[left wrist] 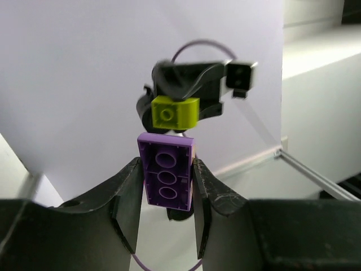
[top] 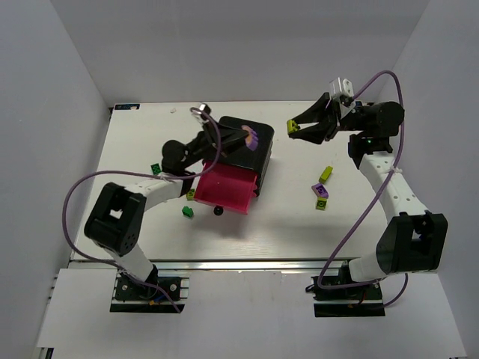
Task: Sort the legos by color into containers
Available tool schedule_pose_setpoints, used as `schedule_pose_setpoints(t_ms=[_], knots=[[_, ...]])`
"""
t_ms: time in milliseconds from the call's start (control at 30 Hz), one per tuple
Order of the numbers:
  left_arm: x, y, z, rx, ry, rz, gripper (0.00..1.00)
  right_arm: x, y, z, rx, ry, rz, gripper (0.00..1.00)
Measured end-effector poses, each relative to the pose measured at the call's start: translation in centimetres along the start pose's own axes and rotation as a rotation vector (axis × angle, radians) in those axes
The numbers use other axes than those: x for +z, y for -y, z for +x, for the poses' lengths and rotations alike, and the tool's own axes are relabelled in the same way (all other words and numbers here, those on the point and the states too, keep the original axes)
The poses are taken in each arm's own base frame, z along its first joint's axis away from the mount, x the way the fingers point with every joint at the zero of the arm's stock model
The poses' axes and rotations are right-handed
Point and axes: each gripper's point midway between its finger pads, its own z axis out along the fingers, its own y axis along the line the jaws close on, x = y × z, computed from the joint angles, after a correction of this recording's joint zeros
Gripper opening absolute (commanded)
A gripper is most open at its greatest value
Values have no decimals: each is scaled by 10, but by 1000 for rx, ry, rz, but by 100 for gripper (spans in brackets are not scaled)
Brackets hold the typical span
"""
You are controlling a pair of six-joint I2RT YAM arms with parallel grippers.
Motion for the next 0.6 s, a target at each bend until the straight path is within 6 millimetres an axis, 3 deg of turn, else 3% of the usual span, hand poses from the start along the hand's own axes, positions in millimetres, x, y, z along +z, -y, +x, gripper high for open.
schedule_pose_setpoints(t_ms=[133,267,333,467,533,600], knots=[[-26,21,-28,65,75,1,0,-2,3,3,23,-8,-4,0],[-32,30,-32,145,55,-61,0,1,4,10,77,-13,-17,0],[-26,28,-39,216,33,-160,0,5,9,15,84,-12,-11,0],[-12,31,-68,403,49,-442,0,24,40,10,63,-64,92,0],[-22,29,-69,477,43,-564,0,30,44,16,64,-117,132,0],[-46,15,-60,501,22,-694,0,31,43,33,98,-176,173,0]])
